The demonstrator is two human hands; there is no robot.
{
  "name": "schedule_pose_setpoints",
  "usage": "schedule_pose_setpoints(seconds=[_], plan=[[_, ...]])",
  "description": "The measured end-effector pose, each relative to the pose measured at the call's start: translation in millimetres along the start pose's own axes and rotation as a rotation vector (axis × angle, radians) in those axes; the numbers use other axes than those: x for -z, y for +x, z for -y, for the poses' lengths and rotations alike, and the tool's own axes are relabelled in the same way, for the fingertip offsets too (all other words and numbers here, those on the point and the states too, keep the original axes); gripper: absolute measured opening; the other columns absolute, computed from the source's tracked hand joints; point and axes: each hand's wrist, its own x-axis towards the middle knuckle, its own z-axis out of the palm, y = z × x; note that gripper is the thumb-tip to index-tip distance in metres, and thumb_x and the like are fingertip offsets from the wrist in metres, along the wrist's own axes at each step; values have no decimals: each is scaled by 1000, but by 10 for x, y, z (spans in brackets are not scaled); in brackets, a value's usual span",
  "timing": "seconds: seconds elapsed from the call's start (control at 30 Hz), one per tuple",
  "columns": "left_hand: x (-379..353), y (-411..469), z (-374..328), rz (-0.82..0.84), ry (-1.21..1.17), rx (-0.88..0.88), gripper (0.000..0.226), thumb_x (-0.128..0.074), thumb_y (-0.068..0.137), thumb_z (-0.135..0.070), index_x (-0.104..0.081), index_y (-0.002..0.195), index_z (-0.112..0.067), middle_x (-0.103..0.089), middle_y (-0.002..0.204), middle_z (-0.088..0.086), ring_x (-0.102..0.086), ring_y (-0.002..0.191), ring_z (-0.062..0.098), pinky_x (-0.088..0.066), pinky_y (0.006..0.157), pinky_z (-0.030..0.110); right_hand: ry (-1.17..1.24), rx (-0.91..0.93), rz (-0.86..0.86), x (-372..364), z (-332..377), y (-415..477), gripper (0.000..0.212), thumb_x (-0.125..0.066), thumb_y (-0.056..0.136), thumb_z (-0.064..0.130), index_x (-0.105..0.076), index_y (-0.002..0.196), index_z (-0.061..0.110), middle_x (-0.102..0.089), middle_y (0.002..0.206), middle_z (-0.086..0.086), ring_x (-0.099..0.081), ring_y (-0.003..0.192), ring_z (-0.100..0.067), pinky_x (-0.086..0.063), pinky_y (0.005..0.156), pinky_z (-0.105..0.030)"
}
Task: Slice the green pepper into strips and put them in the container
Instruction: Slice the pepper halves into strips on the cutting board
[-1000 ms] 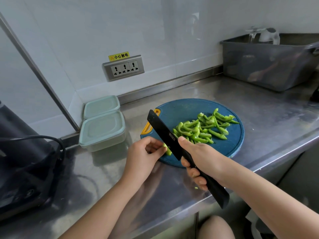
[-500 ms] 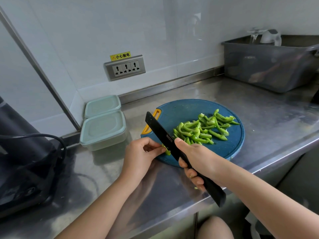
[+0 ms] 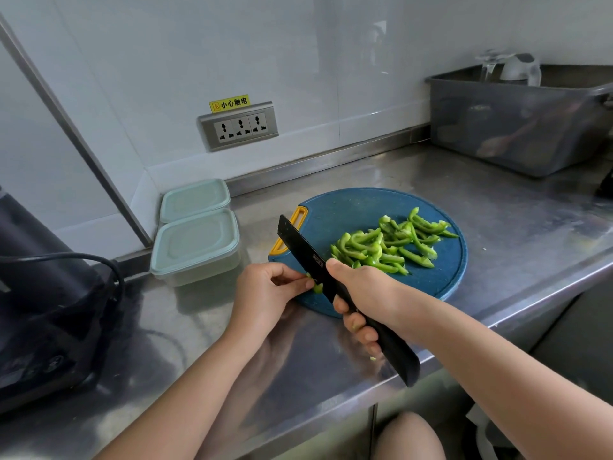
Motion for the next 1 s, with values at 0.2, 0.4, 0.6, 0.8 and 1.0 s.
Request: schedule_pose_setpoints(seconds=[0.2, 0.4, 0.6, 0.8, 1.0], plan=[[25, 40, 38, 6, -21, 0, 16, -81, 71, -8, -69, 67, -19, -69, 64, -3, -58, 52, 3, -46, 47, 15, -12, -59, 8, -51, 89, 64, 56, -27, 90, 66, -39, 67, 16, -33, 39, 3, -30, 28, -13, -30, 39, -13], [71, 2, 37, 72, 79, -93, 27, -86, 63, -15, -66, 79, -21, -67, 77, -7, -58, 63, 1, -45, 60, 11, -181, -102, -95, -179, 256, -13, 57, -25, 93, 61, -37, 65, 13, -35, 48, -2, -34, 33, -18, -28, 45, -26], [69, -56, 72, 31, 230, -228, 28, -84, 67, -17, -61, 79, -27, -64, 76, -14, -55, 64, 2, -40, 58, 9, -345, 128, -211, -259, 186, -24, 44, -21, 102, 38, -34, 67, 14, -39, 61, -10, -38, 47, -21, -34, 49, -26], [46, -33, 96, -17, 245, -246, 19, -78, 71, -14, -62, 78, -23, -64, 76, -9, -52, 61, 6, -39, 55, 11, -275, -101, -189, -233, 223, -110, 55, -25, 95, 56, -38, 66, 11, -39, 55, -6, -37, 45, -22, -30, 51, -28], [-17, -37, 76, -28, 308, -257, 14, -75, 72, -17, -62, 76, -18, -64, 75, -7, -49, 56, 3, -35, 51, 11, -342, -107, -201, -236, 217, -99, 59, -22, 95, 57, -37, 66, 8, -39, 60, -11, -37, 51, -20, -33, 58, -30]])
